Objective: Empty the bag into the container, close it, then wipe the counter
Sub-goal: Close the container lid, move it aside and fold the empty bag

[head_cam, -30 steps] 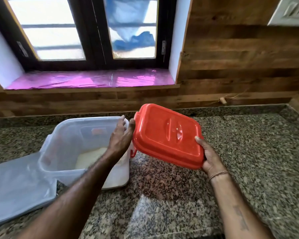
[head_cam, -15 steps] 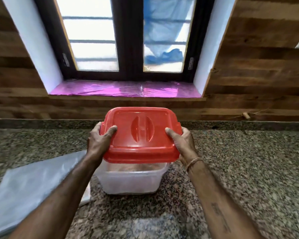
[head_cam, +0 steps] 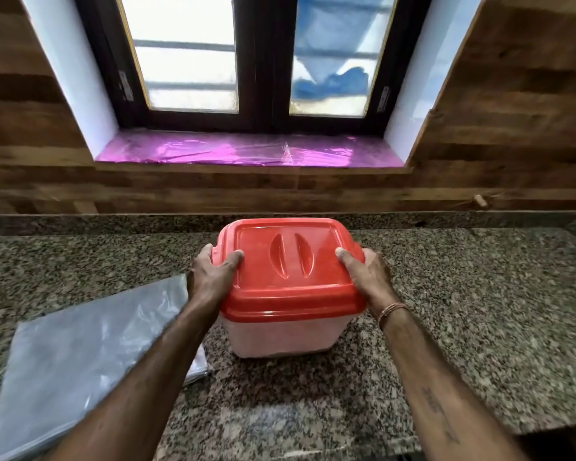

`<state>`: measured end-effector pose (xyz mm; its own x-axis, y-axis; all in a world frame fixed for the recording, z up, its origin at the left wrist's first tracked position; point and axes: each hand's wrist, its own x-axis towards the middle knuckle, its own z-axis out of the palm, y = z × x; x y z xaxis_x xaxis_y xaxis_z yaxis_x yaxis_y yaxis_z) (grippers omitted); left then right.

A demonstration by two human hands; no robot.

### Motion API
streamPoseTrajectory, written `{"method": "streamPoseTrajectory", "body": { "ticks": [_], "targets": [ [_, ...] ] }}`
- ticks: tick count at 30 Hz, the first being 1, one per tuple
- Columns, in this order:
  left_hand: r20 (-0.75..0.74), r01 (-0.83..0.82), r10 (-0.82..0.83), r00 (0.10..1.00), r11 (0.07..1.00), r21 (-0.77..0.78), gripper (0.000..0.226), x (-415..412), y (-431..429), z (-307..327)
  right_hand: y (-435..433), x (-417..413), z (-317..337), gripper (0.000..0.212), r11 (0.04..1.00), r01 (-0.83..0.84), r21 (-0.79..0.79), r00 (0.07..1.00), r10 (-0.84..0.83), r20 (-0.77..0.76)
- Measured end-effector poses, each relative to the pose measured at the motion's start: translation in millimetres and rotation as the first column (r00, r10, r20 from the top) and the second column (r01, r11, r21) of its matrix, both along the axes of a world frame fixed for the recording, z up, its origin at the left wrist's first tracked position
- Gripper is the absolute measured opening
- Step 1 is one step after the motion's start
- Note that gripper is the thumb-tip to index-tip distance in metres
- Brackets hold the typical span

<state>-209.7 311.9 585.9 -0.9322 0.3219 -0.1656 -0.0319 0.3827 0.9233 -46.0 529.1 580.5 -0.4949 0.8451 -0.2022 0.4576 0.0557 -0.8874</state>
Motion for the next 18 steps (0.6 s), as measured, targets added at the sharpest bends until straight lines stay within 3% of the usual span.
{"method": "streamPoseTrajectory", "body": {
  "ticks": [5,8,11,15,18],
  "targets": [
    [0.099,0.028,-0.04,0.994,0.993,0.115,0.069,-2.2,-4.1,-8.6,-3.7,2.9,-6.8,0.062,0.989,0.008,-0.146,0.998,-0.016,-0.054],
    [0.24,-0.001,-0.035,0.97,0.989,0.15,0.095,-10.2,-4.8,-12.6,1.6,3.4,-8.3,0.076,0.954,0.012,-0.3,0.992,-0.049,-0.114],
    [0.348,-0.044,-0.005,0.938,0.991,0.13,0.117,-14.9,-5.6,-15.6,5.9,2.1,-12.7,0.09,0.939,0.069,-0.336,0.99,-0.104,-0.089],
    [0.081,-0.096,0.102,0.991,0.993,-0.068,0.094,-7.7,-7.8,-8.5,6.4,3.2,-13.9,0.107,0.928,0.081,-0.363,0.99,-0.117,-0.08],
    [0.015,-0.086,0.087,0.996,0.994,-0.064,0.086,-0.3,-7.5,-2.2,1.3,-0.6,-15.7,0.108,0.966,0.204,-0.157,0.978,-0.208,-0.007]
  ]
}}
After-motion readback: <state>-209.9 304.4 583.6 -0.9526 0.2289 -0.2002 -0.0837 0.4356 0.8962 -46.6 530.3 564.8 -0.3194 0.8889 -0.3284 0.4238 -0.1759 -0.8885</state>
